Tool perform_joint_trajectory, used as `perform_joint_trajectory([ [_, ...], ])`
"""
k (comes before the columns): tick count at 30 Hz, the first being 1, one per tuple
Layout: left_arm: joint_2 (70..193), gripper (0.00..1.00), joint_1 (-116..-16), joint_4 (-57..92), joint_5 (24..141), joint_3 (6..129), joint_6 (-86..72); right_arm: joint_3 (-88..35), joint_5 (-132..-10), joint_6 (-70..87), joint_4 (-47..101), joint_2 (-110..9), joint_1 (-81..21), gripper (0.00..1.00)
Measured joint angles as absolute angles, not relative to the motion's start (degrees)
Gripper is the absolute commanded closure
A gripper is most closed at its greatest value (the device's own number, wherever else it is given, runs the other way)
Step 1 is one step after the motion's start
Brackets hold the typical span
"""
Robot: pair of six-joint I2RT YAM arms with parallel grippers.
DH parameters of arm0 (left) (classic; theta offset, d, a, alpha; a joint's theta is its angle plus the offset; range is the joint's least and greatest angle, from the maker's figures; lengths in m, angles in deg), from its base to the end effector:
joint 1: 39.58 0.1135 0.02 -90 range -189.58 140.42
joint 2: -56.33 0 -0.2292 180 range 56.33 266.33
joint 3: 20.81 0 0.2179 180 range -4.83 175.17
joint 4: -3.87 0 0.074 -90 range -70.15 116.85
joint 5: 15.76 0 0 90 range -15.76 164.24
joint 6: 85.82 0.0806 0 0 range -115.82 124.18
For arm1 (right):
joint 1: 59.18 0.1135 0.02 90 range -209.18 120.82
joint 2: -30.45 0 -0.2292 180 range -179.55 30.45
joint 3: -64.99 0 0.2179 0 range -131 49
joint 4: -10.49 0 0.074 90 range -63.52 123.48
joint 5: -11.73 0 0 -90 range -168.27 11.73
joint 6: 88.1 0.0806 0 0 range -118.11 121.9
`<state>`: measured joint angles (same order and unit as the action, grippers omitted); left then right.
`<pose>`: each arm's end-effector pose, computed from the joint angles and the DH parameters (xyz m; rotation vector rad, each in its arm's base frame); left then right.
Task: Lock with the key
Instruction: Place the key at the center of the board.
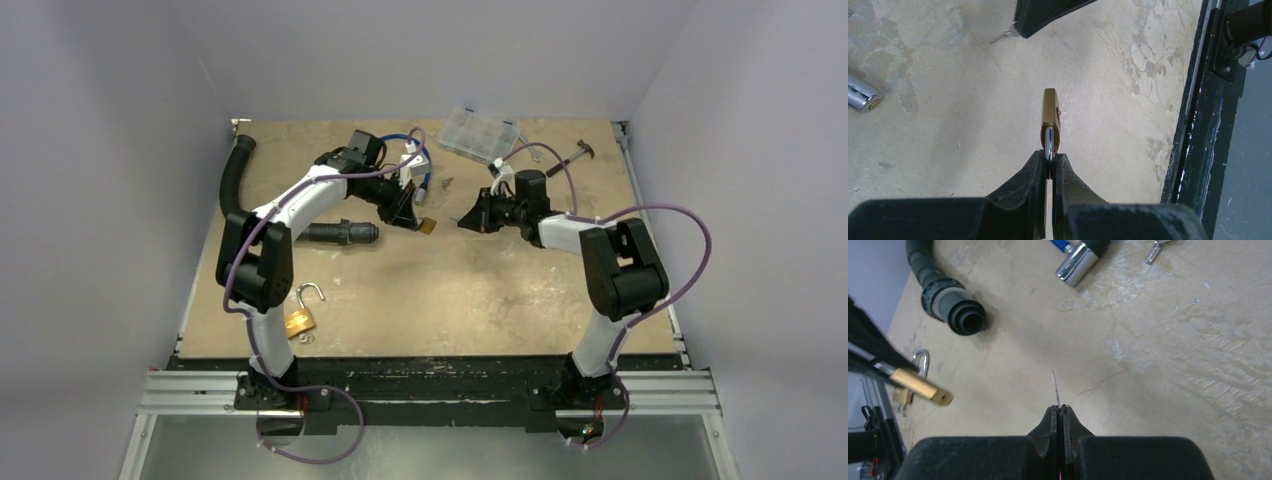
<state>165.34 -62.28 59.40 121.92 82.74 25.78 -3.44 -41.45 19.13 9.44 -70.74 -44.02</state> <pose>0.3218 -0.1992 0.1973 1.1794 2.1567 -1.0852 0.3402 0.1422 0.1476 -0.3567 2.1361 1.0118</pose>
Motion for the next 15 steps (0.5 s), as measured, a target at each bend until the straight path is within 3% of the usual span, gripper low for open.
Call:
perform_joint_trajectory([
  [9,165.3,1.00,-62.3,58.5,121.7,82.5,25.6,-7.0,-42.0,21.4,7.9,-79.9,-43.5,0.98],
  [12,165.3,1.00,-62.4,58.3,121.6,82.5,25.1,-7.4,-42.1,21.8,8.0,-81.1,-43.4,0.87],
  [15,165.3,1.00,-62.5,58.1,121.6,82.5,24.7,-7.9,-42.6,22.1,8.4,-81.7,-43.3,0.83],
])
